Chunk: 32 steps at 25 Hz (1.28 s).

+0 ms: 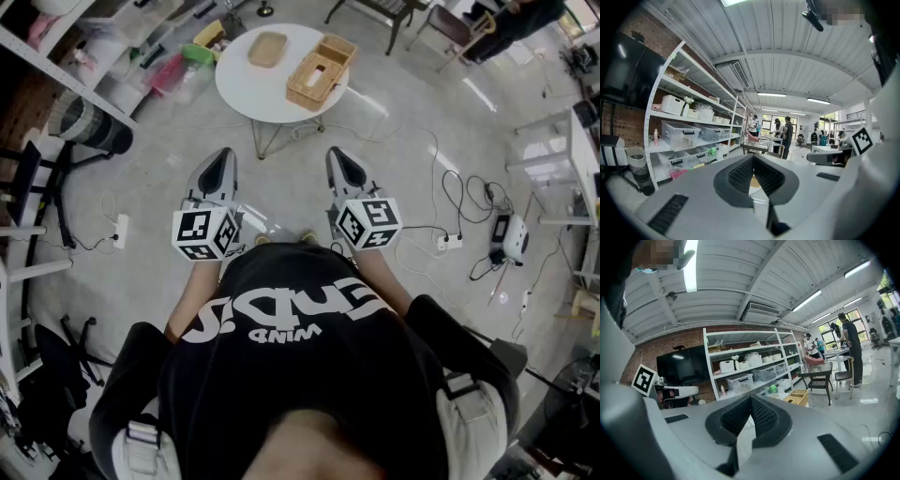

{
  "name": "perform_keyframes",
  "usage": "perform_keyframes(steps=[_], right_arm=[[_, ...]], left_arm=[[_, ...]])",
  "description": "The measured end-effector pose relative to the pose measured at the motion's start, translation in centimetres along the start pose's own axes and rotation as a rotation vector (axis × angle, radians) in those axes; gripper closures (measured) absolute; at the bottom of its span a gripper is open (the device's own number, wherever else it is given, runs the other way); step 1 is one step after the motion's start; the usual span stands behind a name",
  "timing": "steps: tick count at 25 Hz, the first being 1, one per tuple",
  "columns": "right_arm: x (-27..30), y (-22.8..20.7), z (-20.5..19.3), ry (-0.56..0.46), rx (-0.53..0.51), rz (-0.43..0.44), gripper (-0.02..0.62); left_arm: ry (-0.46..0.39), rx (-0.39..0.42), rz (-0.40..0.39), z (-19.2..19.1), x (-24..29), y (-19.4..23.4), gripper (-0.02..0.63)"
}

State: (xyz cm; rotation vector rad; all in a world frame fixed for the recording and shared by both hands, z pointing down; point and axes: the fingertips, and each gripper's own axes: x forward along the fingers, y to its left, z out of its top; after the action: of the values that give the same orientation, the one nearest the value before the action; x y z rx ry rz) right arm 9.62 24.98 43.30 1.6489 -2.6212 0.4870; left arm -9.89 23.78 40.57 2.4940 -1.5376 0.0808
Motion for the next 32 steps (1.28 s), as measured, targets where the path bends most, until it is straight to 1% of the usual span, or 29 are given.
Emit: perform_keyframes(steps=[5, 11, 18, 21, 27, 32], right_arm=[[0.2, 0.7, 0.2, -0.014, -0.007, 0.001, 0.597], [0.1, 1.5, -0.4, -0.035, 0.018, -0.032, 0.597], [-0.4, 2.7, -1.6, -0.04, 0.036, -0.065, 0.597], [-0.2, 3.0, -1.8, -0.032, 0.034, -0.071, 0.597], [2.1, 2.1, -1.9, -0.031, 0.027, -0.073, 0.597], [5.7, 1.0, -1.2, -0.029, 0.027, -0.055, 0.597]], left_arm=[[-0.008, 0.003, -0.004, 0.3, -0.2, 0.4, 0.607], [-0.006, -0.003, -0.024, -0.3, -0.7, 1.7, 0.607], [-0.012, -0.006, -0.078, -0.5, -0.9, 2.6, 0.607], [-0.011, -0.006, -0.087, -0.4, -0.8, 2.8, 0.607], [-0.017, 0.001, -0.072, -0.4, 0.7, 4.5, 0.607], [-0.011, 0.007, -0.06, 0.1, 3.6, 6.2, 0.607]])
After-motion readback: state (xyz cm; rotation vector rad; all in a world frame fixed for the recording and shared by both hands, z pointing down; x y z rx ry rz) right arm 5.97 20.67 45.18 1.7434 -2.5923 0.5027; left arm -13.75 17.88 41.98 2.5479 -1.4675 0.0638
